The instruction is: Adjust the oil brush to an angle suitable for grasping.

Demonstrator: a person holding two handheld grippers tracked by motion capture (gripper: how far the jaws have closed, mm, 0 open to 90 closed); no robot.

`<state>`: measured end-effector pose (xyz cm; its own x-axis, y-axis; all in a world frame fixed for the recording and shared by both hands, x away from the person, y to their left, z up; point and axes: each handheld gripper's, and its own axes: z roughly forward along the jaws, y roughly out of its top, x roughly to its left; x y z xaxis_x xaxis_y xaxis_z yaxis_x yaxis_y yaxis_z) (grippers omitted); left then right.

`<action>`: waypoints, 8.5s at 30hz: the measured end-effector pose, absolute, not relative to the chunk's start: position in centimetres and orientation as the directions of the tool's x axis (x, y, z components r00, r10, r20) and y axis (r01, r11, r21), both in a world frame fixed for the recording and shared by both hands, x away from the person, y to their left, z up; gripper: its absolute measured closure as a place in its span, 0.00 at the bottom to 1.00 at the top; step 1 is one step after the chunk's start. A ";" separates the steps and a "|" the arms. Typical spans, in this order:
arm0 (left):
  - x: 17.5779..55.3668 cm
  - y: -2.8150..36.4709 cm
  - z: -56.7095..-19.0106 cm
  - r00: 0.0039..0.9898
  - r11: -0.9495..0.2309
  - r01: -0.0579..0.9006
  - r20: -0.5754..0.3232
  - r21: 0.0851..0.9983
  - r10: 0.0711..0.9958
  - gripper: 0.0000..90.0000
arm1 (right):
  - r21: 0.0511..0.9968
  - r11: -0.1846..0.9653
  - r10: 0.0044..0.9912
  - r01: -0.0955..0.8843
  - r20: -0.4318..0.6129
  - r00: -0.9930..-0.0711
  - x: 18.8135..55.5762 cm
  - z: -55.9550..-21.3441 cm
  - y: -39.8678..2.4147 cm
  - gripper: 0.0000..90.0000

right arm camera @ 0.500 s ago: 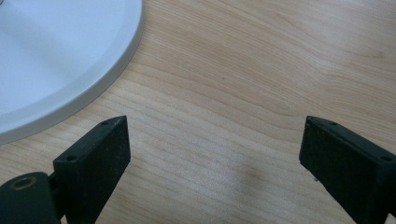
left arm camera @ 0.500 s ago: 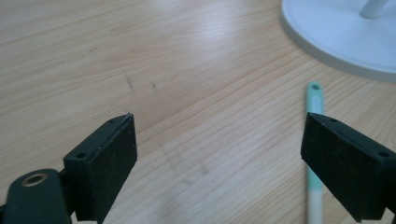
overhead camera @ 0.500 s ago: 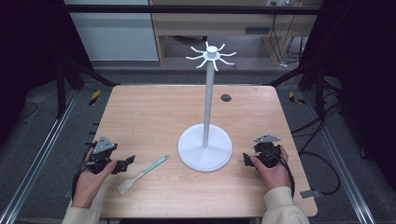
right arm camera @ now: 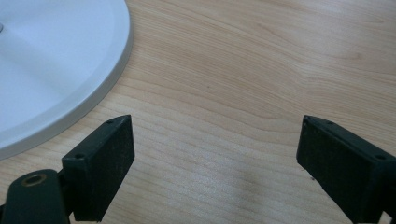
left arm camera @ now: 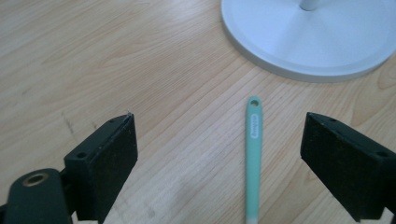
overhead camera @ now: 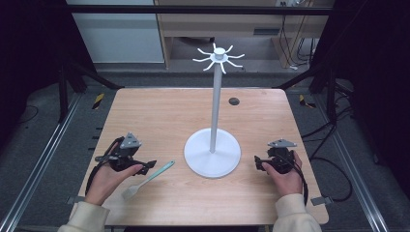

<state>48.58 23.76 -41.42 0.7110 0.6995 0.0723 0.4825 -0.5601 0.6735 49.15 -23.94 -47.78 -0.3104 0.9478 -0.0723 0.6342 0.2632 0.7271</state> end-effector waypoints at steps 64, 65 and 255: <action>52.2 17.8 -46.5 0.817 -0.788 0.521 0.076 0.329 0.572 1.00 | 0.736 0.253 0.952 0.628 -0.074 -0.297 49.2 -47.4 -24.3 0.16; 52.1 17.6 -46.5 0.821 -0.792 0.516 0.077 0.326 0.566 1.00 | 0.734 0.257 0.951 0.629 -0.076 -0.300 49.2 -47.5 -24.3 0.16; 46.9 22.5 -28.6 0.792 -0.607 0.349 0.121 0.714 0.598 0.91 | 0.721 0.275 0.943 0.636 -0.074 -0.323 49.2 -47.7 -23.9 0.15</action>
<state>46.91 22.48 -28.55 0.7924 0.5978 0.1213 0.3486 -0.6069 0.7143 49.19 -23.87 -47.67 -0.3234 0.9434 -0.0738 0.6364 0.2746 0.7208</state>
